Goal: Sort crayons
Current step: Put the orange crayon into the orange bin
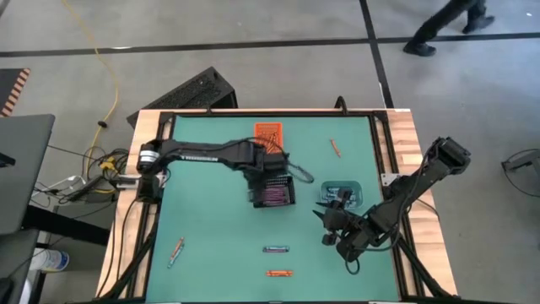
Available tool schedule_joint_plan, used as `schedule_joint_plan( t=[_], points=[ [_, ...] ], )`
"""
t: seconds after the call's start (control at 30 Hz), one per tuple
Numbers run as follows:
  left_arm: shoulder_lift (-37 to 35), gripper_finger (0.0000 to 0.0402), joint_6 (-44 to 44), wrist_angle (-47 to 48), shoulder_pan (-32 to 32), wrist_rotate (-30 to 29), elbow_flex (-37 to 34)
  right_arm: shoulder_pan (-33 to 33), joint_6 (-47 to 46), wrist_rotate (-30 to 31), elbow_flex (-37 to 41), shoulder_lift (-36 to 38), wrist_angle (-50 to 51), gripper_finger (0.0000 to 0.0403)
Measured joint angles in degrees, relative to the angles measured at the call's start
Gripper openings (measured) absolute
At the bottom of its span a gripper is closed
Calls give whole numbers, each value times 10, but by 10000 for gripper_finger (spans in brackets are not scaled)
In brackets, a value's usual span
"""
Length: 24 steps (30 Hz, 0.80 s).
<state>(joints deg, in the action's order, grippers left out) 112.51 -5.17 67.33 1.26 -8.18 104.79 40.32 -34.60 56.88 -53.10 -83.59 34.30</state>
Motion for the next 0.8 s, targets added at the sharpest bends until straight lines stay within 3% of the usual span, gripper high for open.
schedule_joint_plan(
  t=[0.2, 0.37, 0.47, 0.57, 0.67, 0.8],
  points=[
    [-96, 123, -36, 50, -68, -120, -70, 3, -18, -33, 0, -1, -3, 122],
    [-236, 124, -59, -60, -148, -182, -216, 15, -38, -39, 0, -1, -5, 122],
    [-329, 124, -30, -197, -188, -189, -335, 20, -44, -38, 0, -1, -5, 122],
    [-419, 124, 37, -399, -205, -182, -481, 9, -59, -46, -3, 8, -3, 121],
    [-489, 124, 94, -630, -203, -109, -634, -17, -38, -146, -16, 13, -45, 118],
    [-532, 124, 132, -899, -188, 14, -795, -34, 60, -305, -16, -4, -209, 112]
  ],
)
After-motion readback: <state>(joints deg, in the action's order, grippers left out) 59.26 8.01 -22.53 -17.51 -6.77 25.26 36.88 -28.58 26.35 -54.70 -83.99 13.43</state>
